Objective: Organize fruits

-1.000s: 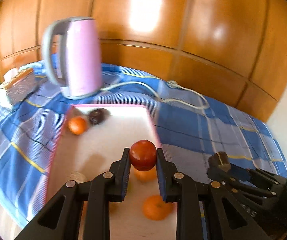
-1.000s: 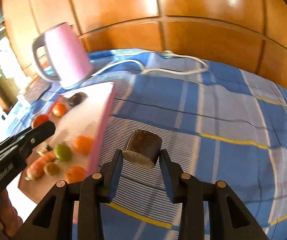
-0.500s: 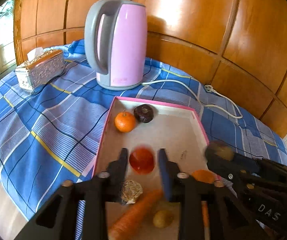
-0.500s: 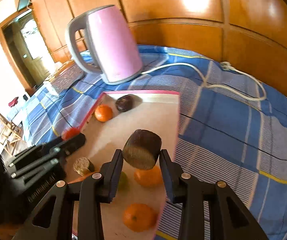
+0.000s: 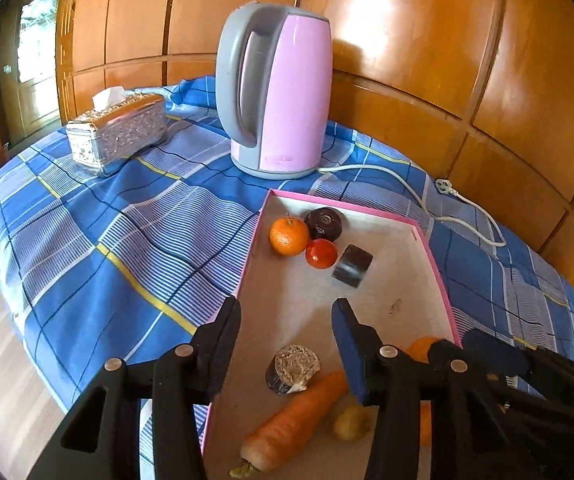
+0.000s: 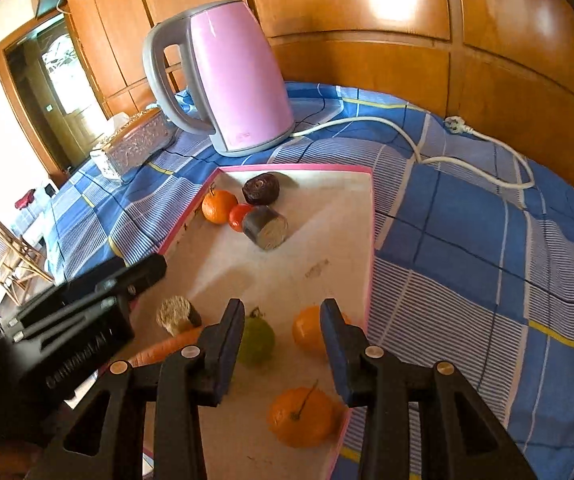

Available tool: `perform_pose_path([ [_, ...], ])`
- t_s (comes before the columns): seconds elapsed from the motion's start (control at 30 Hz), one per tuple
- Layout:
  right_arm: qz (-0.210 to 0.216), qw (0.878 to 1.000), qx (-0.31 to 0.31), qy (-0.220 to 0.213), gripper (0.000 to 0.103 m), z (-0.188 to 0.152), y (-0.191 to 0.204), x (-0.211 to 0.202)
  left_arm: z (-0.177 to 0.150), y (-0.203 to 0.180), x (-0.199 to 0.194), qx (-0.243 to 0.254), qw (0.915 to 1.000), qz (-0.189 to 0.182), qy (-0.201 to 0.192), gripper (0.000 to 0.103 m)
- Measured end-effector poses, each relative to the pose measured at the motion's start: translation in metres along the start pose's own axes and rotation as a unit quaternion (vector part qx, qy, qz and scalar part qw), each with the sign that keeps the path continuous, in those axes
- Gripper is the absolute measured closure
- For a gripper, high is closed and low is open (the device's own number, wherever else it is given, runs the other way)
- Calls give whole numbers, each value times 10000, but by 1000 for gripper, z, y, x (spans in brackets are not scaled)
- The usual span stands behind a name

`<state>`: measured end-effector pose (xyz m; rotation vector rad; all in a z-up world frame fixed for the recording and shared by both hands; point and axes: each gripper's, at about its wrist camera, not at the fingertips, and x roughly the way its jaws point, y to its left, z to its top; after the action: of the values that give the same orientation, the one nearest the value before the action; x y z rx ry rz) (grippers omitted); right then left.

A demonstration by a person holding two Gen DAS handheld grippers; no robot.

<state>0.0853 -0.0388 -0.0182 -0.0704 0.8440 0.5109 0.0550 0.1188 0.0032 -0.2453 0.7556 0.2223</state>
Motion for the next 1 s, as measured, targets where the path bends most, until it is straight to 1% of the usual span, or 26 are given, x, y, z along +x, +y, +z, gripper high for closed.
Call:
perform_pose_path([
  [0.13,-216,9995,-153,-140,63,-9,5,-9,-2,-1,-7,55,9999,54,-77,54],
  [0.37,-521,9979,-220,-307,63,-24,9,-20,-7,1,-19,78,9997,125,-175,46],
  [0.43,-566,9978,-152,-302,63,-27,6,-20,-9,1,-21,93,9997,138,-182,44],
  [0.57,-627,9977,-28,-266,63,-33,2,-21,-15,1,-23,120,9997,159,-158,44],
  [0.63,-672,9974,3,-268,63,-35,1,-22,-17,1,-25,117,9997,166,-161,41],
  [0.77,-723,9970,-3,-289,63,-39,1,-25,-20,1,-29,110,9996,172,-187,38],
  [0.83,-744,9967,-12,-309,63,-40,2,-26,-22,1,-31,119,9996,179,-204,35],
  [0.97,-763,9966,-39,-320,63,-43,5,-27,-24,1,-34,128,9996,171,-207,33],
  [1.0,-767,9965,-54,-322,63,-43,6,-28,-24,1,-35,129,9995,171,-212,32],
])
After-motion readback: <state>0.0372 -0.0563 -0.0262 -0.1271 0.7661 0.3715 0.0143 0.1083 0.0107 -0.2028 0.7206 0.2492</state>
